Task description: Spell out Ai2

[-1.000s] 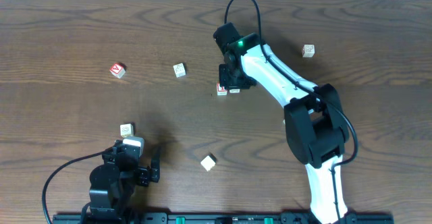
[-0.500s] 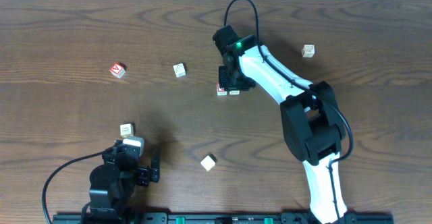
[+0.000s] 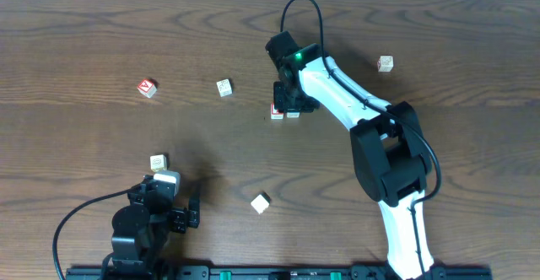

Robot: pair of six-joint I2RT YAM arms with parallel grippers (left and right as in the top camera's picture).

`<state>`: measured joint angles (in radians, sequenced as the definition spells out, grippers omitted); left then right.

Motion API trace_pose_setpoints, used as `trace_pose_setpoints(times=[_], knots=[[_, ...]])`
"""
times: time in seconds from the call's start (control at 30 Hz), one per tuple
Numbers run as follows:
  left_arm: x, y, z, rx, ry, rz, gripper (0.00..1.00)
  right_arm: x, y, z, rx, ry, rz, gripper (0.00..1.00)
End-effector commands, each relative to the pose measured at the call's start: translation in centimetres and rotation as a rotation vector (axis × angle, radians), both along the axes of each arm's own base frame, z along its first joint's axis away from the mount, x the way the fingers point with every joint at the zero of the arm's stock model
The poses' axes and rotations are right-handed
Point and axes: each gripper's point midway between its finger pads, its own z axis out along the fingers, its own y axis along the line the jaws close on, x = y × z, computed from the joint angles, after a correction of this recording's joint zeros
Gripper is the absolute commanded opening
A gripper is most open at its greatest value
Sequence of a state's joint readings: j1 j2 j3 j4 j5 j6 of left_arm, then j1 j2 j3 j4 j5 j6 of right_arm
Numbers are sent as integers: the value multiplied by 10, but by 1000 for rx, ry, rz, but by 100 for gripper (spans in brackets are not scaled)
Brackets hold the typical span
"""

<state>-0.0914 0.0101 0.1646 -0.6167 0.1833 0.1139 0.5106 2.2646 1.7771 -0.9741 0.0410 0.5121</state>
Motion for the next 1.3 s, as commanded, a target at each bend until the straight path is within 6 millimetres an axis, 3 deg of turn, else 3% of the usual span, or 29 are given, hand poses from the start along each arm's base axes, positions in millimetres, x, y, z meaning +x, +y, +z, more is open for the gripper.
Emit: trace_pose_setpoints(times=[0.0, 0.37, 0.6, 0.73, 0.87, 1.0, 1.07, 1.27], knots=[[1, 1, -1, 15, -9, -8, 95, -2, -3, -7, -20, 7, -11, 37], [1, 1, -1, 15, -9, -8, 95, 13, -11, -5, -54, -53, -26, 46], [1, 1, -1, 15, -9, -8, 95, 46, -18, 2, -40, -173, -67, 50], [1, 1, -1, 15, -8, -8, 96, 68, -34, 16, -39, -236, -115, 50], [1, 1, -1, 15, -9, -8, 96, 85, -45, 49, -13, -306, -152, 46], [1, 1, -1, 15, -9, -8, 96, 91, -40, 99, 25, -397, -123, 15], [1, 1, -1, 15, -9, -8, 95, 84, -33, 127, 43, -433, -87, 1], [1, 1, -1, 15, -9, -8, 95, 41, -19, 208, 67, -515, 47, 1]])
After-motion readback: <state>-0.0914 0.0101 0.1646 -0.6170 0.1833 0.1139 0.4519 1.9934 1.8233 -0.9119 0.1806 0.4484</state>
